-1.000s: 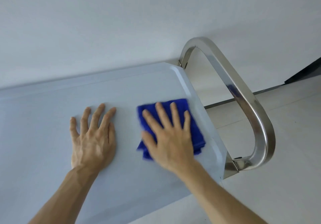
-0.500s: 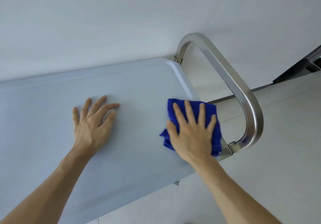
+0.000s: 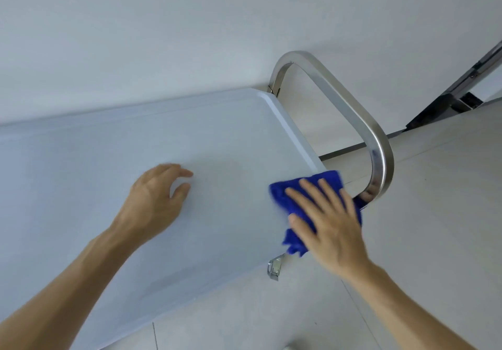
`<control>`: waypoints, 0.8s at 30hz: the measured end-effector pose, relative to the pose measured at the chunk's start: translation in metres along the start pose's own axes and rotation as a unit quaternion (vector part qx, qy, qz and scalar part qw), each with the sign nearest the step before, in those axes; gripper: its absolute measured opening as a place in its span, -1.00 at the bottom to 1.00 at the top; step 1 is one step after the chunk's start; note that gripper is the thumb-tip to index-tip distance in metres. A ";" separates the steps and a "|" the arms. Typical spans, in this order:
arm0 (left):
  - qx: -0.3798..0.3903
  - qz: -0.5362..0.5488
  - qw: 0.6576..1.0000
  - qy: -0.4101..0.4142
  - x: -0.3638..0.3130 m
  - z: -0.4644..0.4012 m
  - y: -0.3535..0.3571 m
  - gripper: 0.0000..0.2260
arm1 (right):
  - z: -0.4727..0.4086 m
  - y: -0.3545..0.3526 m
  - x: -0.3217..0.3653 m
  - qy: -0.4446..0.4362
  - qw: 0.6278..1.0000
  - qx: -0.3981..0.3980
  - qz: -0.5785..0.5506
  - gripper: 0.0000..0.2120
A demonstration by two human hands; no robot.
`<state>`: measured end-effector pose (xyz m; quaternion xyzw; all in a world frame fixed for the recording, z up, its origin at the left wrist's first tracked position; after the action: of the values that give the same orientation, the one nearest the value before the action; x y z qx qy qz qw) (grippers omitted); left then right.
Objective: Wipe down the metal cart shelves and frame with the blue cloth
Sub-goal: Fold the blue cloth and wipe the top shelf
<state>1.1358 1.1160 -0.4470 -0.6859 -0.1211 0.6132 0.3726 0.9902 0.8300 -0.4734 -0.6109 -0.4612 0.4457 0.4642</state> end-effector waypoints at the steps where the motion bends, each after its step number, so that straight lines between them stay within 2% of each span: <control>1: -0.001 0.003 1.000 0.025 -0.002 0.018 0.002 -0.79 | -0.002 0.004 -0.008 0.026 1.000 -0.001 0.002 -0.51; 4: 0.001 -0.006 0.997 0.074 -0.004 0.066 0.009 -0.71 | -0.005 0.012 -0.009 0.053 0.998 -0.031 0.006 -0.52; 9: -0.016 -0.102 0.989 0.108 0.011 0.115 0.024 -0.66 | -0.001 0.016 -0.002 0.057 0.994 -0.089 -0.001 -0.55; 17: -0.047 -0.209 0.966 0.143 0.021 0.123 0.042 -0.68 | 0.004 0.036 -0.003 0.051 0.974 -0.219 -0.041 -0.60; 24: -0.098 -0.219 0.957 0.166 0.027 0.128 0.046 -0.70 | 0.004 0.050 -0.001 0.038 0.949 -0.306 -0.060 -0.62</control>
<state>1.0094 1.1467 -0.4938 -0.7675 -0.2642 0.3796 0.4438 0.9931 0.8224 -0.5228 -0.7115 -0.5932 0.2308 0.2977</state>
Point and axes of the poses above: each hand's wrist, its own z-axis away from the middle knuckle, its own y-axis out of the palm, x = y × z, the point moved 1 cm from there along -z, towards the middle knuckle, and after that the axes turned 12 degrees about z, right-handed, at the moved point
